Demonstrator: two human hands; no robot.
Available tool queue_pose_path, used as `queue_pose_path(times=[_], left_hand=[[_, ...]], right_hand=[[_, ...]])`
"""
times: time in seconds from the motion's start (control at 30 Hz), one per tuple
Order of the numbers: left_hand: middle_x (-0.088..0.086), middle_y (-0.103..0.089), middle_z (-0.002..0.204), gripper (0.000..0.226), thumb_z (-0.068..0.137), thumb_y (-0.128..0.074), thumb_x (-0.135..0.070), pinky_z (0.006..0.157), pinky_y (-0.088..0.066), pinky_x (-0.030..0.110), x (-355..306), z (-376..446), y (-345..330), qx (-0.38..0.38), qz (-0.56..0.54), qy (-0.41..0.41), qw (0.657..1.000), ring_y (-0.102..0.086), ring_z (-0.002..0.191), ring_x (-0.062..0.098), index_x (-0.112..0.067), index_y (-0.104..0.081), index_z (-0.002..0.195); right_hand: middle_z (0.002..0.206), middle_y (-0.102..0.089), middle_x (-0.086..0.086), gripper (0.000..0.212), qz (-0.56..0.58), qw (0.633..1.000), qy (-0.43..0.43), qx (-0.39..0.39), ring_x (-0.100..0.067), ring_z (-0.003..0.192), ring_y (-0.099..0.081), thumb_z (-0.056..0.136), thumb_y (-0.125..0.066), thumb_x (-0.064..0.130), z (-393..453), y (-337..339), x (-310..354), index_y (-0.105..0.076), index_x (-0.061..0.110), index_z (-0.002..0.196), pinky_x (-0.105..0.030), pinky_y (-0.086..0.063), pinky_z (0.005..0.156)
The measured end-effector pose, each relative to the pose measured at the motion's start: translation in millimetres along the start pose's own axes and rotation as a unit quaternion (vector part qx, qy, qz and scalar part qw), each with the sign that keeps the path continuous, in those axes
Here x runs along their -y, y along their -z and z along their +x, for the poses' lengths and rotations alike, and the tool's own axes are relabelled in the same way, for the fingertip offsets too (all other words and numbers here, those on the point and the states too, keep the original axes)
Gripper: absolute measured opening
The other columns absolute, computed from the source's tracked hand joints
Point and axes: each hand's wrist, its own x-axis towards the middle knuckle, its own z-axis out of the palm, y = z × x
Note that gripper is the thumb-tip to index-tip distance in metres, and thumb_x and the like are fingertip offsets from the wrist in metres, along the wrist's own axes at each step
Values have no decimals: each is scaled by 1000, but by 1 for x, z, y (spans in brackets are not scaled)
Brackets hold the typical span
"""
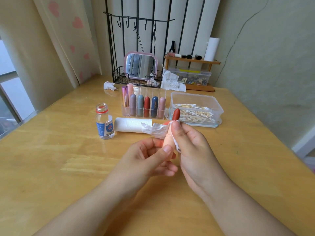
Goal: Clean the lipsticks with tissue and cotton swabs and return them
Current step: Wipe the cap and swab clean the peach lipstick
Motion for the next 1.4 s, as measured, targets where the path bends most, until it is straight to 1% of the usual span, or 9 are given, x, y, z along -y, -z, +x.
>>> queue_pose_path(times=[0.1,0.2,0.33,0.43,0.63,0.87,0.97,1.17,1.4], left_hand=[[17,-67,78,32,82,-55,-27,61,-55,25,0,-2,-1,49,-16,23,998,-67,66,21,2,-64,92],[15,-68,72,26,81,-64,-22,58,-54,23,-2,-2,-3,20,16,-6,1000,-65,60,19,2,-64,91],[14,-68,67,26,62,-71,-12,51,-52,23,-3,-3,-5,-33,32,-21,999,-62,49,17,1,-63,83],[15,-68,68,25,66,-80,-9,52,-53,23,-3,-4,-4,-24,17,-7,1000,-63,51,18,0,-64,83],[21,-68,81,24,81,-55,-22,63,-57,26,-6,-4,-1,58,-72,21,995,-68,66,21,-4,-71,80],[15,-70,71,22,65,-81,-10,57,-53,22,-4,-2,-3,-46,10,-30,998,-63,54,17,-3,-66,78],[11,-69,68,27,65,-76,-15,57,-52,21,-3,-3,-4,-59,34,-33,997,-61,52,14,0,-62,82],[21,-68,83,32,81,-55,-23,64,-56,26,-3,-4,-3,43,-47,17,998,-67,68,23,5,-61,94],[11,-69,68,32,63,-76,-17,58,-52,21,-2,-2,-3,-67,38,-50,996,-62,53,15,1,-62,85]], right_hand=[[58,-45,0,33,22,1000,-16,-3,-8,46,-43,78,-52,43,0,1,2,-57,11,78,-19,-35,37],[49,-49,2,32,33,999,-25,3,-12,35,-40,79,-49,44,-1,0,4,-57,14,82,-17,-30,32],[53,-54,0,32,33,999,-14,13,-19,43,-51,80,-49,47,0,-2,2,-63,19,84,-22,-34,36],[66,-61,-12,28,46,998,-21,29,-30,58,-57,80,-50,47,0,-3,2,-69,27,81,-24,-34,39],[46,-51,3,26,83,995,-42,25,-5,29,-40,85,-48,39,-2,4,5,-59,15,82,-13,-27,30],[86,-59,-18,30,38,999,-2,35,-28,70,-57,82,-51,46,2,1,-1,-72,27,88,-30,-42,48],[80,-52,-14,32,34,999,-10,18,-26,63,-48,81,-51,46,2,-1,-1,-69,21,88,-25,-38,42],[48,-51,2,27,75,996,-43,12,-6,30,-39,83,-51,40,0,4,2,-59,14,84,-14,-29,30],[64,-51,-6,30,39,999,10,18,-25,60,-49,79,-54,43,4,3,-2,-66,16,85,-31,-37,46]])
